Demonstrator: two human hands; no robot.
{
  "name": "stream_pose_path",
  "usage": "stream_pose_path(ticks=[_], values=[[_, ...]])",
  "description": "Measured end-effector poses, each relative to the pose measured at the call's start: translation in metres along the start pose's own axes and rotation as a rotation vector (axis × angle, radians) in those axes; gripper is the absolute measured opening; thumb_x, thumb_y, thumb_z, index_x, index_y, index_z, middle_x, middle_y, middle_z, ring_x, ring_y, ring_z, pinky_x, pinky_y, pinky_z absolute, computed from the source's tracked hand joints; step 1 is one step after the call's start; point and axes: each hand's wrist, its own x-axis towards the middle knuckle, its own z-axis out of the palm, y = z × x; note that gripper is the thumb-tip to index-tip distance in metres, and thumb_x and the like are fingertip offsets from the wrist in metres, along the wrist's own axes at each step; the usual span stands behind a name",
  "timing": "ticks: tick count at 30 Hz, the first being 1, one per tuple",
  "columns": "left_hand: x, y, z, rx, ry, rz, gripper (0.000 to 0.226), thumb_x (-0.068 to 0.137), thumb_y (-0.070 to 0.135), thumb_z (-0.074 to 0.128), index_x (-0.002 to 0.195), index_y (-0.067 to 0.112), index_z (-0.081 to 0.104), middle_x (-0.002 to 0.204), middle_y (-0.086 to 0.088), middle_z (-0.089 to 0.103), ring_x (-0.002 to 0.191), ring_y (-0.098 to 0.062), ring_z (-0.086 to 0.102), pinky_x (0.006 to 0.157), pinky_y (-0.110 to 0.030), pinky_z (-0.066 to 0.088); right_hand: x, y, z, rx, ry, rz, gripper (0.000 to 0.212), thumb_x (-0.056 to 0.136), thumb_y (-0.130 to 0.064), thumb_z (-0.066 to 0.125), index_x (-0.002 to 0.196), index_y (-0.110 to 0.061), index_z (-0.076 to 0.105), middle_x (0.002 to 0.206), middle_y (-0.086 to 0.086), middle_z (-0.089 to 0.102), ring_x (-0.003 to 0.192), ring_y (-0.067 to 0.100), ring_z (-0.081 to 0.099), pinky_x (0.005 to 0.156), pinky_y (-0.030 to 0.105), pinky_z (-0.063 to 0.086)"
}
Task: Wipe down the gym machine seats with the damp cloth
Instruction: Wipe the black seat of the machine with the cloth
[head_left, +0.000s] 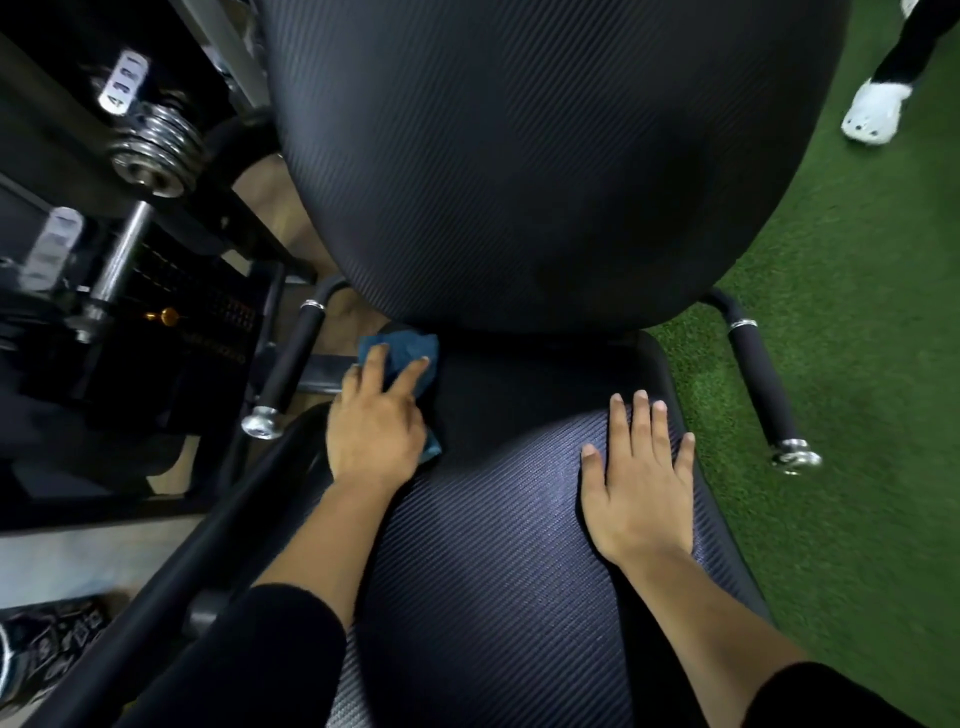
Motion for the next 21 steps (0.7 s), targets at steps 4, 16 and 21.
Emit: stream_pose_path(ticks=[4,16,21], values=[[0.003,0.009,0.001,0.016,-0.009,-0.120,0.051,0.095,0.026,0.043,0.146,0.030,0.034,0.155,-0.011,0.020,0.135,-0.037,0.025,0.105,-0.049,0.035,0.000,0.001,0.002,0.000,0.027,-0.002,0.071,0.089,-0.051,0.001,0.152,-0.018,0.003,0.160,0.003,-0.004,0.146,0.018,-0.012,0.118,0.047,-0.007],[-0.082,0.023,-0.019,0.105,-0.074,0.039,0.059,0.085,0.046,0.037,0.141,0.027,0.042,0.144,-0.010,0.041,0.132,-0.037,0.036,0.104,-0.056,0.034,0.000,0.000,0.002,-0.018,0.020,0.004,0.070,0.090,-0.050,0.002,0.152,-0.017,0.003,0.160,0.004,-0.004,0.146,0.019,-0.012,0.118,0.048,-0.005],[-0.037,0.035,-0.001,0.096,-0.112,0.037,0.056,0.095,0.043,0.030,0.149,0.030,0.022,0.160,-0.002,0.007,0.146,-0.031,-0.005,0.116,-0.053,0.008,0.000,0.000,0.002,-0.022,0.020,0.005,0.070,0.090,-0.049,0.004,0.152,-0.017,0.004,0.160,0.004,-0.003,0.146,0.020,-0.011,0.118,0.047,-0.006]])
